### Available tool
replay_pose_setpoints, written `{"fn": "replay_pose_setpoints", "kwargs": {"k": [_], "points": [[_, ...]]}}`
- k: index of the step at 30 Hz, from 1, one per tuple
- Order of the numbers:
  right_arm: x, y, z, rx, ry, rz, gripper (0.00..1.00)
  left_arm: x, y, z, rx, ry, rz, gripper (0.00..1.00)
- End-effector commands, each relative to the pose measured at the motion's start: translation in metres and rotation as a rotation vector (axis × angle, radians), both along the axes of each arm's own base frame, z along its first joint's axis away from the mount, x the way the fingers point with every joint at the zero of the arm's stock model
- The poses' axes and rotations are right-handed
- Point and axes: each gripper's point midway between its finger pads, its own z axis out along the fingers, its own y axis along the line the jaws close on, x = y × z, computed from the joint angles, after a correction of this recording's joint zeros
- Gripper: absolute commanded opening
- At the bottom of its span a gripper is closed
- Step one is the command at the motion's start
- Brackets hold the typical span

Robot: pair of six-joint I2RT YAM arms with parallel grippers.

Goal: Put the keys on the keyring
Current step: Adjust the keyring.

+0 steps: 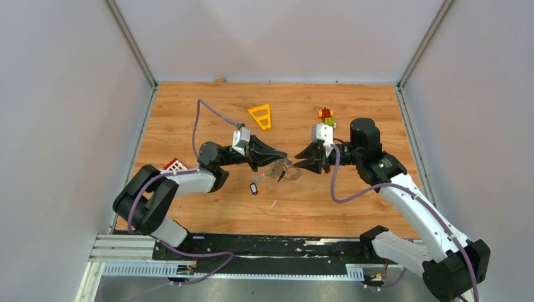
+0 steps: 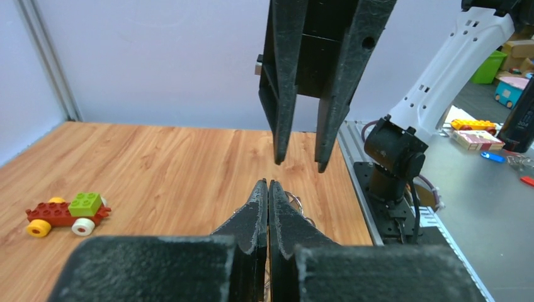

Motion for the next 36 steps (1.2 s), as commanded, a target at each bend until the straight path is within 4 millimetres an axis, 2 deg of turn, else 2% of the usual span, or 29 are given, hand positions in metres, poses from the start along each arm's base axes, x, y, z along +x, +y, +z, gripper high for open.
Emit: {"fn": "replay_pose_setpoints", "kwargs": {"k": [1,6,16,25,36], "points": [[-0.017,0.002,0.007,0.024,-0.012,0.093,0.29,-0.007,0.005,0.027,-0.049,-0.131,0.007,0.00],[-0.014,0.005,0.004,0.029,0.004,0.097,0.23,-0.011,0.006,0.034,-0.063,-0.138,-0.011,0.00],[-0.009,0.005,0.006,0.018,-0.025,0.087,0.20,-0.022,0.005,0.024,-0.045,-0.153,-0.073,0.00],[-0.003,0.006,-0.003,0.002,-0.045,0.094,0.15,-0.030,0.007,0.027,-0.056,-0.153,-0.118,0.00],[-0.011,0.021,-0.014,0.018,0.004,0.155,0.19,-0.026,0.005,0.028,-0.064,-0.134,-0.102,0.00]]}}
